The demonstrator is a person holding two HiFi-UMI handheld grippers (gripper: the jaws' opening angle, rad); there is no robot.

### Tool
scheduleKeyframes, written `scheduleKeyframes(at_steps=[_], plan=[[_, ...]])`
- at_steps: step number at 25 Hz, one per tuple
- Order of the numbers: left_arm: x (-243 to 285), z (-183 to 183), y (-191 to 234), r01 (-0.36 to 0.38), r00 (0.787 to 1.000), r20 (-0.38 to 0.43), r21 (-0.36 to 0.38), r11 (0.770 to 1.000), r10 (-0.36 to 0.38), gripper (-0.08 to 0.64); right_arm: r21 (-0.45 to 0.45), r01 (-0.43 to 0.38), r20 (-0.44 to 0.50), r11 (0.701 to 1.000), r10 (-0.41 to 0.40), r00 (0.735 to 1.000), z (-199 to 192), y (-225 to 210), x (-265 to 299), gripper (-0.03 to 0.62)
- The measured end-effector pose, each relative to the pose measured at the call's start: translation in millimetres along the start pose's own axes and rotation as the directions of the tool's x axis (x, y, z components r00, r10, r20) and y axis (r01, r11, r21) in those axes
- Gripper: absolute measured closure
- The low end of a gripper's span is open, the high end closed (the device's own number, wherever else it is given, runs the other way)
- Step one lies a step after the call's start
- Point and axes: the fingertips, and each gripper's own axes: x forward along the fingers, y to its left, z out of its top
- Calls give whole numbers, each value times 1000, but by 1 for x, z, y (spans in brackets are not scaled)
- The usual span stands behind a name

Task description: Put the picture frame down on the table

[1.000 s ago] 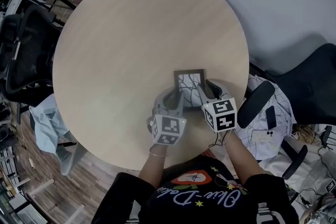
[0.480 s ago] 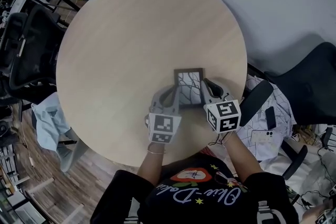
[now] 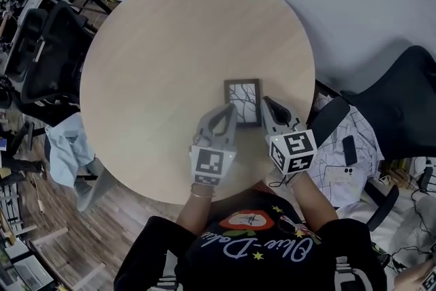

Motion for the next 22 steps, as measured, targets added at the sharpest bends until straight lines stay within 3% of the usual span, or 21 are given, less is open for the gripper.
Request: scheduleKeyframes(at_steps=[12,22], plan=[[-36,52,-25,-33,989,144,7,999,31,559,-51,-37,117,998,43,992,33,23,-50,592],[-51,62,-47,-30,984,175,29,999,24,559,-102,-40,154,994,55,987,45,29,-78,594]])
